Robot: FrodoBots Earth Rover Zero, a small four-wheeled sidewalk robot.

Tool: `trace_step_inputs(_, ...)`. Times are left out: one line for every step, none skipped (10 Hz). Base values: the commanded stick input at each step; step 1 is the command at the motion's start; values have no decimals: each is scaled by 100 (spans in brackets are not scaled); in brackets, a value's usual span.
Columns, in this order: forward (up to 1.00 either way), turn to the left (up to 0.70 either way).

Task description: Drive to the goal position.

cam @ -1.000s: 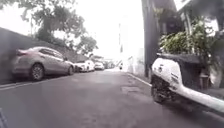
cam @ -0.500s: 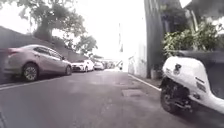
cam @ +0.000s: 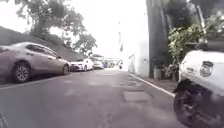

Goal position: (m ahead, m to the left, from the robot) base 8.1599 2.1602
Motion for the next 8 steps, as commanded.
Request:
trace_step_inputs(70,0)
trace_step_inputs(70,0)
trace_step_inputs(70,0)
trace_step_inputs(70,0)
trace_step_inputs(70,-1)
trace_step_inputs(70,-2)
trace_step_inputs(70,-3)
trace_step_inputs(70,-3)
